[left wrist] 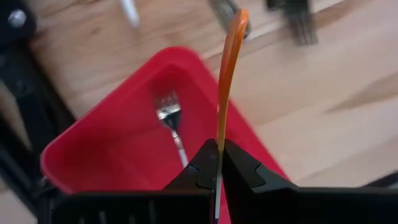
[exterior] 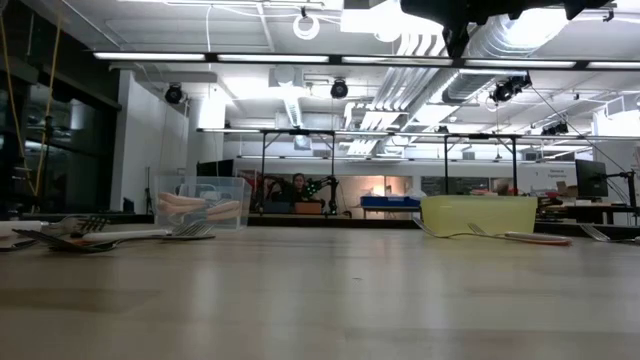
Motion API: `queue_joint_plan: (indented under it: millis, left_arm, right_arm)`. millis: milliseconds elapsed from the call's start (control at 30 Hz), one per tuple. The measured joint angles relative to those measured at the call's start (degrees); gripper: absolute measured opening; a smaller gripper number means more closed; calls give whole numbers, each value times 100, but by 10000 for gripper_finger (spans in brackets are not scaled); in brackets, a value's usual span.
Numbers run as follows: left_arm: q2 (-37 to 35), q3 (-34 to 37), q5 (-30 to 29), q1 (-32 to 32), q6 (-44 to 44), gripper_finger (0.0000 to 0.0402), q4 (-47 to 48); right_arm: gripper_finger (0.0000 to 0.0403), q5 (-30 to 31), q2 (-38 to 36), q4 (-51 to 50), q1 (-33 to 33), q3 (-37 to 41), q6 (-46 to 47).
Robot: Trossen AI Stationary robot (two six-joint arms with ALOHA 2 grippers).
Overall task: Sort silverware by color (type)
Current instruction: Put the orange-white fork into the red bin
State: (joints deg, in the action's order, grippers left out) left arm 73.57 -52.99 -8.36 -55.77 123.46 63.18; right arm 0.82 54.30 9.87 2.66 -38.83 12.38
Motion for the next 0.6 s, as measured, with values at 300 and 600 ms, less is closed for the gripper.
queue_joint_plan:
  millis: [300, 600]
  left_arm:
    - [392, 2, 346, -34, 196, 0, -12]
    - [740, 79, 640, -13, 192, 0, -50]
  right_arm:
    - [0, 0, 0, -28, 0, 0, -40]
    - [0, 0, 0, -64, 0, 0, -82]
